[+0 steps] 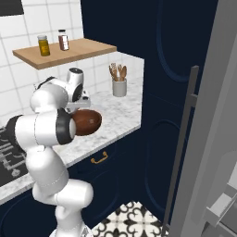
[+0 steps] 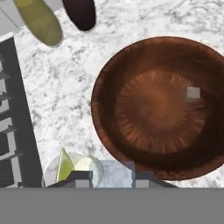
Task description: Grab a lemon wedge from the fridge and one ice cube from the ice bowl, and put them in the glass of lemonade.
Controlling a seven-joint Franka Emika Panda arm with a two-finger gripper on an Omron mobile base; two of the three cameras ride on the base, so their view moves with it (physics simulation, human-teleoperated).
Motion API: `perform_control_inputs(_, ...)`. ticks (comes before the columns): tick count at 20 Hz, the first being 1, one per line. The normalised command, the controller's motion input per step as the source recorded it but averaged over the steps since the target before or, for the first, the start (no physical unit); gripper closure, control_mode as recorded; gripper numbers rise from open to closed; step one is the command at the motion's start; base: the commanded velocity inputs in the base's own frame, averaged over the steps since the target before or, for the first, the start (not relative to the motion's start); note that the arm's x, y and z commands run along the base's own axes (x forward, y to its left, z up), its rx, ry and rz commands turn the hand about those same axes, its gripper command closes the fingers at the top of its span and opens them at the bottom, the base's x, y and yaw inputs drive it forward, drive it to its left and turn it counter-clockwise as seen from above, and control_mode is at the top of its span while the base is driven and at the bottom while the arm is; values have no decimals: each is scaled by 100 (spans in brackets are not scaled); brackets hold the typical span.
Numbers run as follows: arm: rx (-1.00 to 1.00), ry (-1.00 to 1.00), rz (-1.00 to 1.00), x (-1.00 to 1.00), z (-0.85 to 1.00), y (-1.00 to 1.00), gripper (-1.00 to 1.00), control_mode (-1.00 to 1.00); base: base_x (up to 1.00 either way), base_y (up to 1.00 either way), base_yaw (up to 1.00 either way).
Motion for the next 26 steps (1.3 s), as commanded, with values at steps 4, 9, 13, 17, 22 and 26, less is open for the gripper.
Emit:
perform_control_inputs(4,0,0,12,-47,-32,9,100,-100,0,0,0)
perform_control_inputs(9,0,-3,16,-54,-8,25,100,-100,0,0,0)
perform_control_inputs(13,0,-2,9,4,-18,16,100,-100,0,0,0)
perform_control_inputs(17,-2,0,2,5,-38,8,100,-100,0,0,0)
perform_control_inputs(22,-1,0,0,0,-6,23,100,-100,0,0,0)
perform_control_inputs(26,0,0,0,0,0,14,100,-100,0,0,0)
